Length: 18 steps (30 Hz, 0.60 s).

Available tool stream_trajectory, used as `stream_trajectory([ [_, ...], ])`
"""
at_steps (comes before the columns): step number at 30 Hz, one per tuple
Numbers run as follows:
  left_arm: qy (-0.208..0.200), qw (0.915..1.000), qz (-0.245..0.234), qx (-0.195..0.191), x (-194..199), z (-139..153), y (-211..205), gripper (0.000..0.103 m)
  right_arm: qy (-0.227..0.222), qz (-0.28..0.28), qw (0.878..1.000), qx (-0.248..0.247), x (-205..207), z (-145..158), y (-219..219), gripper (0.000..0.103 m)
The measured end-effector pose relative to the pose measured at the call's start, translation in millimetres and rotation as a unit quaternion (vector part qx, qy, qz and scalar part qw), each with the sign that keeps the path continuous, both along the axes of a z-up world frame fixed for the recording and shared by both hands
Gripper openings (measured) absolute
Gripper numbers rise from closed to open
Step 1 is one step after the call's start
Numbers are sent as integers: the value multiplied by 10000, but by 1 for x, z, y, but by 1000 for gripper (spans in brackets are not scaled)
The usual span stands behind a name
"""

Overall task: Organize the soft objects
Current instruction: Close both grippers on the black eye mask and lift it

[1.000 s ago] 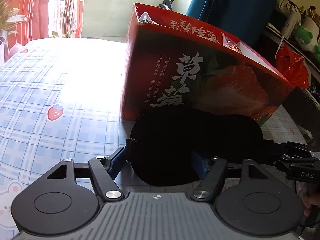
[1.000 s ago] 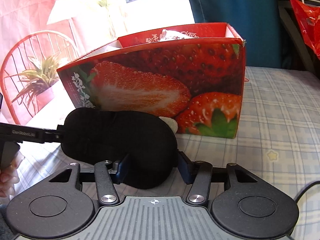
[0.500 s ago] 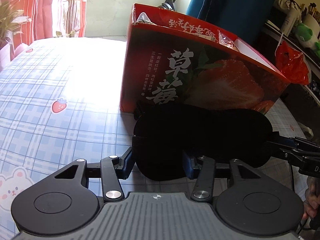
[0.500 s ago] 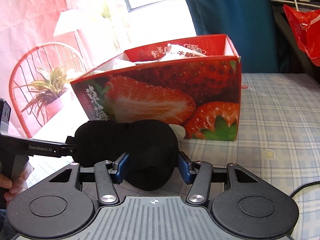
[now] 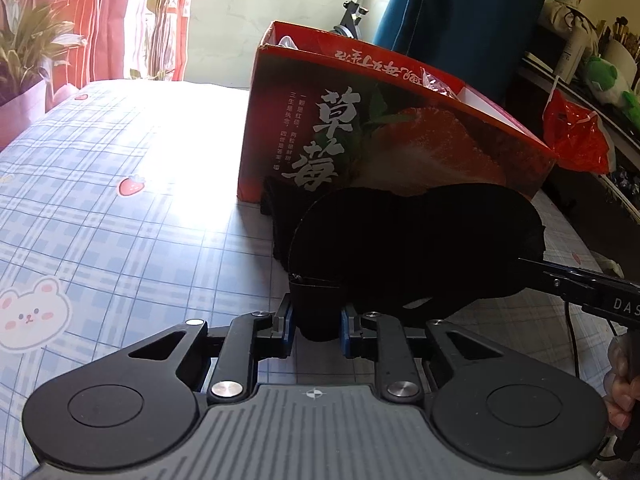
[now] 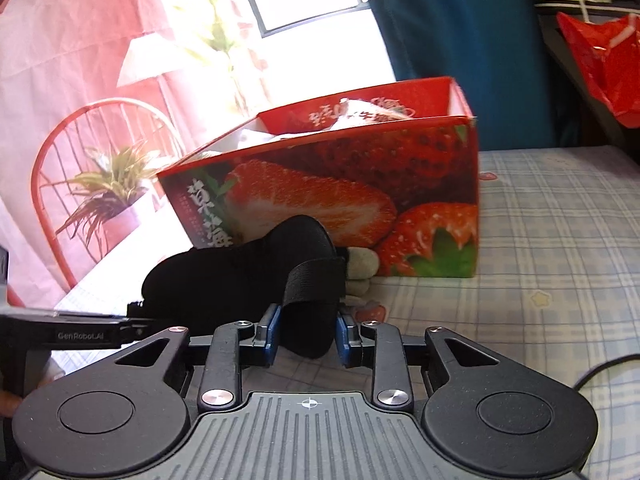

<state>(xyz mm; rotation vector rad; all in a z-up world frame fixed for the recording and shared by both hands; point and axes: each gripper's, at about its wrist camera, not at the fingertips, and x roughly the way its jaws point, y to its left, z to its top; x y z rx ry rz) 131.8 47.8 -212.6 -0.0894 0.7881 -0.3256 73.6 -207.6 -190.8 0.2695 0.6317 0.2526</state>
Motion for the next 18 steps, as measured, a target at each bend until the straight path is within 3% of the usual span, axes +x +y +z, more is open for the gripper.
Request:
stream_trajectory([
  [9,-21,9999,-24,168,0,-6,-4,22,-195,-14,9993,324,5,2,-11,35],
  [11,-1,9999,6,155,1,-7,-3,22,-117,-123,9996,222,11,2,-11,37],
  [14,45,9999,56,126,1,-10,2,23,-204,-224,9995,84,15,3,-12,49],
  [18,14,9998,46,180,-1,-10,1,23,-338,-198,9991,-134,27,5,-11,51],
])
